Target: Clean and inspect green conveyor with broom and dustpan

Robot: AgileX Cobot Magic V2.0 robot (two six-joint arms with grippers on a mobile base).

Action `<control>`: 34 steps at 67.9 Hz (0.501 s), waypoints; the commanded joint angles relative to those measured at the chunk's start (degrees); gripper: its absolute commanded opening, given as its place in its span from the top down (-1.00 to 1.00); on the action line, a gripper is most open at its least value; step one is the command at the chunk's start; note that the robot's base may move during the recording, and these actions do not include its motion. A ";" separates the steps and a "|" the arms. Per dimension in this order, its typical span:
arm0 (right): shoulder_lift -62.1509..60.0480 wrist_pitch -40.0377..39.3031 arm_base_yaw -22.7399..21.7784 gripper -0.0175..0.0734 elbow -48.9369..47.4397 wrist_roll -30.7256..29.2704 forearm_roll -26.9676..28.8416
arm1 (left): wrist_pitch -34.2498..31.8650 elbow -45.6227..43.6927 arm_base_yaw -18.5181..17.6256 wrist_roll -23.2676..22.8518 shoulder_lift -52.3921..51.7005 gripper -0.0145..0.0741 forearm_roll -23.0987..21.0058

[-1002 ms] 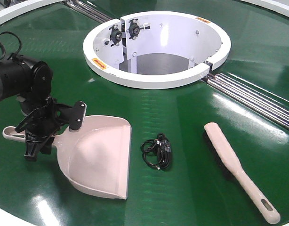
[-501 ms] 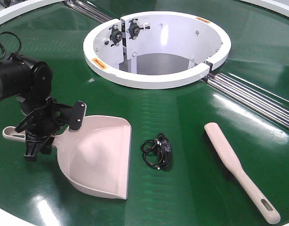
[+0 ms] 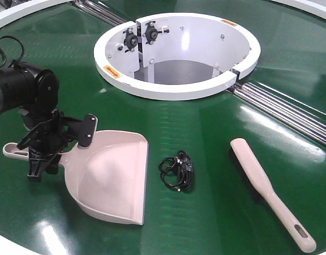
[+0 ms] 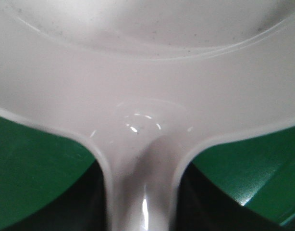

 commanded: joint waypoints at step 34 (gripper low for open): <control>26.11 25.56 -0.36 0.52 -14.14 -1.35 3.36 | 1.16 -1.50 -0.54 0.15 -2.84 0.69 -0.35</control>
